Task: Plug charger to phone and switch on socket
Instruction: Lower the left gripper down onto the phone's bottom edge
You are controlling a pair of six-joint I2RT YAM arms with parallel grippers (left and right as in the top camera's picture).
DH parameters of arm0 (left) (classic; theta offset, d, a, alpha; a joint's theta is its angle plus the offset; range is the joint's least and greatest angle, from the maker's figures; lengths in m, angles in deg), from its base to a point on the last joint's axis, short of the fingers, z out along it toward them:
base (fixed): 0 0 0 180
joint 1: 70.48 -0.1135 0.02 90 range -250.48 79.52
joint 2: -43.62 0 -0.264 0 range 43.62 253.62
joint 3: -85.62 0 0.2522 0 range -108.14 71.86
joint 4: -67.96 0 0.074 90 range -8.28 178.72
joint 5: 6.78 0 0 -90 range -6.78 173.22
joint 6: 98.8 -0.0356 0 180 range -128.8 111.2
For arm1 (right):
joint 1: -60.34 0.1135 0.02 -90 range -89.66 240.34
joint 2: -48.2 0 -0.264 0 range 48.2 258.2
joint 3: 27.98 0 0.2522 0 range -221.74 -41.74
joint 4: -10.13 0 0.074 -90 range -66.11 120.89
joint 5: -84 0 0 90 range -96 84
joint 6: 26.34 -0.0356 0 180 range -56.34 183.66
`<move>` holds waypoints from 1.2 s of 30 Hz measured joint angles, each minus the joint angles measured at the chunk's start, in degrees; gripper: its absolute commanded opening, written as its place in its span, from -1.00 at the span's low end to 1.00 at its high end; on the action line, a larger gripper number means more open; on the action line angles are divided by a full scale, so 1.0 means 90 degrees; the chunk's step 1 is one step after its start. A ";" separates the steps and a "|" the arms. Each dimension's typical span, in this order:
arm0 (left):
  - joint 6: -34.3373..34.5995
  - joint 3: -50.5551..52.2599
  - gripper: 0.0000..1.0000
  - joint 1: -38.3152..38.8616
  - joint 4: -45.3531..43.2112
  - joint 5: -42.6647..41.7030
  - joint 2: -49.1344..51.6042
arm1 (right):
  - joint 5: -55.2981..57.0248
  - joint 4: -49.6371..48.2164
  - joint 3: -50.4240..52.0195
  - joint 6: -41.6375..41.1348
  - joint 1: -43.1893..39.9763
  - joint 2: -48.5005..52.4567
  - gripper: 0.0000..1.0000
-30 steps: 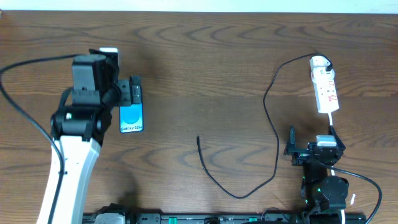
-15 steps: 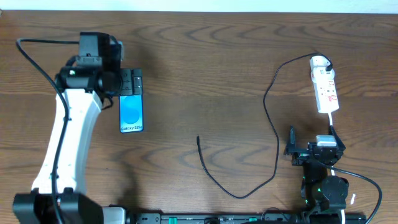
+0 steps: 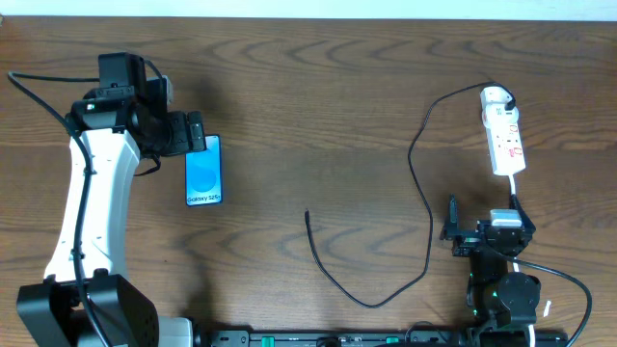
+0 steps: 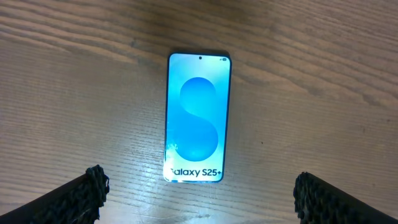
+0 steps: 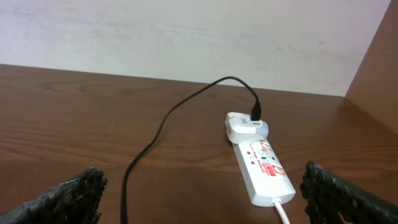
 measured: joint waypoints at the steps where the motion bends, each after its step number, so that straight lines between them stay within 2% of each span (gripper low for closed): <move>1: 0.0002 0.0000 0.95 0.0000 0.0000 0.0000 0.0000 | 0.0000 0.0002 0.0000 0.0000 0.0000 0.0000 0.99; 11: 0.0000 0.0000 0.95 0.0000 -0.0010 0.0000 0.0000 | 0.0000 0.0002 0.0000 0.0000 0.0000 0.0000 0.99; 12: 0.0000 0.0000 0.71 0.0000 -0.0010 0.0000 0.0000 | 0.0000 0.0002 0.0000 0.0000 0.0000 0.0000 0.99; 14: 0.0005 0.0000 -0.17 0.0000 -0.0010 -0.0002 0.0000 | 0.0000 0.0002 0.0000 0.0000 0.0000 0.0000 0.98; 15: 0.0022 0.0000 -0.35 0.0000 -0.0010 -0.0005 0.0000 | 0.0000 0.0002 0.0000 0.0000 0.0000 0.0000 0.98; 16: 0.0022 0.0000 -0.37 0.0000 -0.0015 -0.0002 0.0000 | 0.0000 0.0002 0.0000 0.0000 0.0000 0.0000 0.99; 17: 0.0024 0.0000 -0.30 0.0000 -0.0022 -0.0002 0.0000 | 0.0000 0.0002 0.0000 0.0000 0.0000 0.0000 0.99; 18: 0.0012 0.0000 0.26 0.0000 -0.0041 -0.0002 0.0000 | 0.0000 0.0002 0.0000 0.0000 0.0000 0.0000 0.99; 19: 0.0015 0.0000 0.98 0.0000 -0.0061 -0.0005 0.0000 | 0.0000 0.0002 0.0000 0.0000 0.0000 0.0000 0.98; 36: 0.0041 0.0000 0.96 0.0233 0.0134 -0.0019 0.0000 | 0.0000 0.0002 0.0000 0.0000 0.0000 0.0000 0.98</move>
